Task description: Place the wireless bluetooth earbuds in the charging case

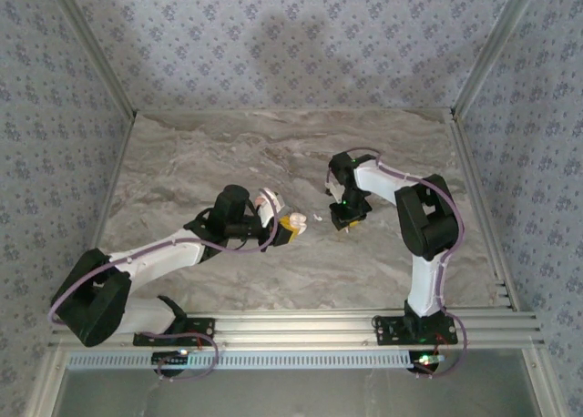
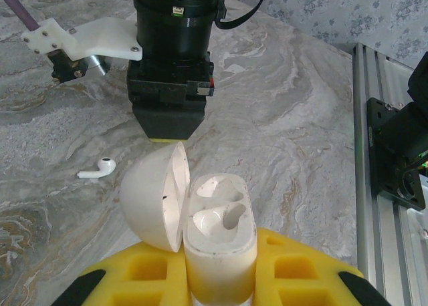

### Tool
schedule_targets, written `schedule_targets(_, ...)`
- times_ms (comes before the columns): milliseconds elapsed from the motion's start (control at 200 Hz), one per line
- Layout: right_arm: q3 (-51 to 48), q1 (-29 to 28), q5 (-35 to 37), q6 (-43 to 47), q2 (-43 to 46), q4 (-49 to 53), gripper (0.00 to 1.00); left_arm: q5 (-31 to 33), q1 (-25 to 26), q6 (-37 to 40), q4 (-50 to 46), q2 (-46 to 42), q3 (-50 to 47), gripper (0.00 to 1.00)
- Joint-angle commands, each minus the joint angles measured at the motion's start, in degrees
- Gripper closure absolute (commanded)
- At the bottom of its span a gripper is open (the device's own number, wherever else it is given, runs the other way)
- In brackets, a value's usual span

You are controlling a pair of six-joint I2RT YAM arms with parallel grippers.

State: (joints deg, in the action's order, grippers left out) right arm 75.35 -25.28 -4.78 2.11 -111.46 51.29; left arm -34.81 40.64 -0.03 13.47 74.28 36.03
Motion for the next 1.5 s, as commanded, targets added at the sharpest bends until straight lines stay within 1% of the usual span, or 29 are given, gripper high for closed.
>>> schedule_targets(0, 1.51, -0.25, 0.99, -0.96, -0.80, 0.41, 0.64, -0.26, 0.40, 0.89, -0.36, -1.59, 0.90, 0.87)
schedule_targets(360, 4.36, -1.40, 4.74, -2.80, 2.91, 5.22, 0.63, 0.00, 0.48, 1.10, -1.52, -2.81, 0.97, 0.87)
schedule_targets(909, 5.43, -2.10, 4.39, -2.74, -2.09, 5.48, 0.62, 0.79, 0.41, 1.70, -2.97, -4.25, 0.67, 0.87)
schedule_targets(1119, 5.35, -2.20, 4.27, -2.76, -2.93, 5.40, 0.65, 0.79, 0.41, 1.65, -3.02, -4.23, 0.67, 0.88)
schedule_targets(1394, 4.94, -2.23, 4.56, -2.83, -3.15, 5.40, 0.66, 1.01, 0.43, 1.81, -3.28, -4.25, 0.81, 0.88)
schedule_targets(1494, 4.83, -2.23, 4.36, -2.90, -3.42, 5.26, 0.69, 0.97, 0.40, 1.87, -3.29, -4.32, 0.80, 0.88)
